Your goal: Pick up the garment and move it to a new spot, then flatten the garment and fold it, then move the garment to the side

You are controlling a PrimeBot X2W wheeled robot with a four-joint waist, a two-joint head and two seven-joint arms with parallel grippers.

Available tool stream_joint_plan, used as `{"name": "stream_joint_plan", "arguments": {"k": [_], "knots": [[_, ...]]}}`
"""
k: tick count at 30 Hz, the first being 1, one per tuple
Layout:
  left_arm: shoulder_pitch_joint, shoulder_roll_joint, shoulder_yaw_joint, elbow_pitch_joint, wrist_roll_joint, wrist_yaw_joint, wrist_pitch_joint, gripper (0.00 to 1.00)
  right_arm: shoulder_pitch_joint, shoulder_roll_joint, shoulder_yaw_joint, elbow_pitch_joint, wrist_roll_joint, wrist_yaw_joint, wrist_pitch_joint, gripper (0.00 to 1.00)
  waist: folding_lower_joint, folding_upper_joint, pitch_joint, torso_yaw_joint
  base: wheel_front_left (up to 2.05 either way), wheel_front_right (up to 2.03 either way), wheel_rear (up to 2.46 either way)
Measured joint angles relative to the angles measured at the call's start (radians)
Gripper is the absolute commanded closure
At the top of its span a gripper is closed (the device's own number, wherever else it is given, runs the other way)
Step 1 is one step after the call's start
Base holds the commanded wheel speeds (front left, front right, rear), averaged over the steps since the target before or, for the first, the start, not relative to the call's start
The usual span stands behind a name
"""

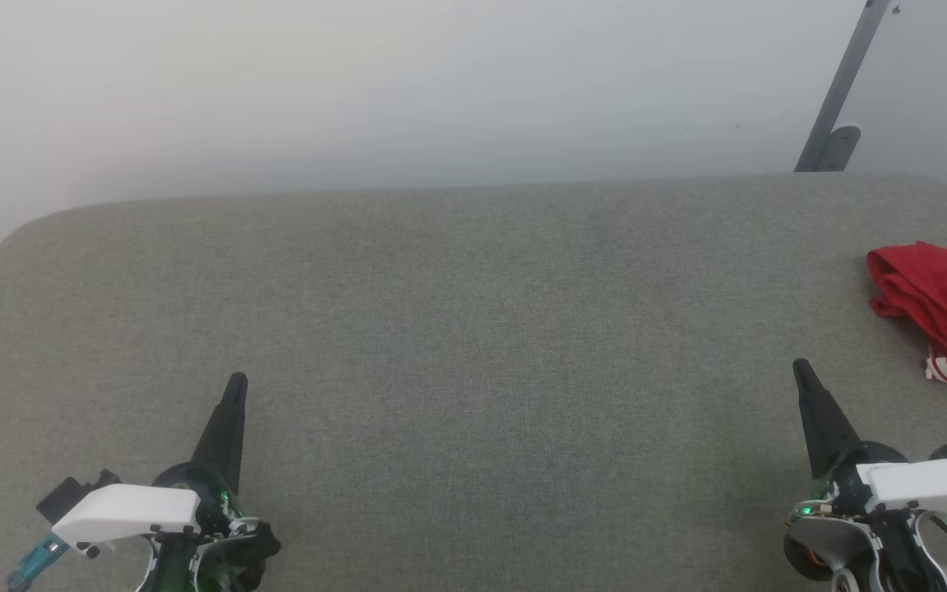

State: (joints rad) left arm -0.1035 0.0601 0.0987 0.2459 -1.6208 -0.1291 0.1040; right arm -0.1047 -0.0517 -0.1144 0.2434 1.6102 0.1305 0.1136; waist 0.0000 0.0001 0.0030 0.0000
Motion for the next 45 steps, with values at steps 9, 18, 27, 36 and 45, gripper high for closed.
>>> {"name": "stream_joint_plan", "arguments": {"k": [9,18,27,36,45], "knots": [[0.0,-0.001,0.001,0.0,-0.001,0.0,0.0,1.0,0.0,0.0,0.0,0.0,0.0,0.0,0.0,1.0,0.0,0.0,0.0,0.0,0.0,0.0,0.0],[0.0,-0.002,0.003,0.0,-0.001,0.0,0.001,1.0,-0.001,0.0,0.0,0.0,0.0,0.0,0.001,1.0,0.0001,0.0,0.0,0.0,0.0,0.0,0.0],[0.0,-0.002,0.004,0.0,0.0,0.0,0.002,1.0,-0.001,0.0,-0.001,0.0,0.0,0.0,0.001,1.0,0.0001,0.0,0.0,0.0,0.0,0.0,0.0],[0.0,-0.003,0.005,0.0,0.001,0.0,0.004,1.0,-0.001,0.0,-0.001,0.0,0.0,0.0,0.001,1.0,0.0,0.0,0.0,0.0,0.0,0.0,0.0],[0.0,-0.004,0.006,0.0,0.002,0.0,0.005,1.0,-0.001,0.0,-0.001,0.0,0.0,0.0,0.001,1.0,0.0,0.0,0.0,0.0,0.0,0.0,0.0]]}}
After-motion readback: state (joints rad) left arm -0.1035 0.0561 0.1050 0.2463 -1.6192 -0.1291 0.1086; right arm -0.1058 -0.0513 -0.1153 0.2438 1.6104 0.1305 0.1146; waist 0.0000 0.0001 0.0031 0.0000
